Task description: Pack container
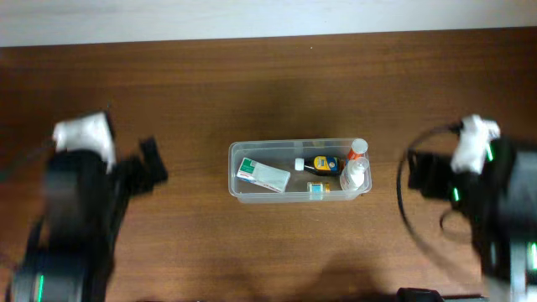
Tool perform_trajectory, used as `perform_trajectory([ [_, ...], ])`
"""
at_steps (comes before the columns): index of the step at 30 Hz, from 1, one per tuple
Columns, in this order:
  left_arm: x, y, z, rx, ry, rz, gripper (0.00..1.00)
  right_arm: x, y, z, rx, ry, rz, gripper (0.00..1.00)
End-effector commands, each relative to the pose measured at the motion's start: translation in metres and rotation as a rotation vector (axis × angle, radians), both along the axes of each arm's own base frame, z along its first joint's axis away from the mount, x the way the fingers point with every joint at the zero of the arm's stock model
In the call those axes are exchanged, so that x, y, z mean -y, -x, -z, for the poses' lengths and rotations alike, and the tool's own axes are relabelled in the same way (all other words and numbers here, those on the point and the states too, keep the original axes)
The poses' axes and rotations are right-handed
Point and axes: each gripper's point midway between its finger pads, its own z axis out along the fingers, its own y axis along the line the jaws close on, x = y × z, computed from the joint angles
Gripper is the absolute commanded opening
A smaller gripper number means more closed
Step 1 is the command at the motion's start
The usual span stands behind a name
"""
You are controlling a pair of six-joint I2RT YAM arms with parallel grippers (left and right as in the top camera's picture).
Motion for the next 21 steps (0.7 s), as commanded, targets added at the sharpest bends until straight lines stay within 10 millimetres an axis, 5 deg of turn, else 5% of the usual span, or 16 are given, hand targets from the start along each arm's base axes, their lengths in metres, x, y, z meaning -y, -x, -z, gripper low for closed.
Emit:
perform_trajectory([
  [1, 0.002, 0.037, 0.023, 0.056, -0.008, 0.034, 0.99, 0.001, 0.03, 0.003, 0.09, 0.029, 0.023, 0.98],
  [7, -0.005, 0.077, 0.056, 0.107, -0.01, 0.021, 0.99, -0.006, 0.07, -0.008, 0.248, 0.038, 0.014, 0.98],
  [14, -0.01, 0.12, 0.109, -0.133, -0.035, 0.022, 0.99, -0.008, 0.082, -0.017, 0.31, 0.045, 0.014, 0.98],
  [21, -0.01, 0.12, 0.109, -0.128, -0.029, 0.018, 0.99, -0.008, 0.082, -0.017, 0.31, 0.045, 0.014, 0.98],
])
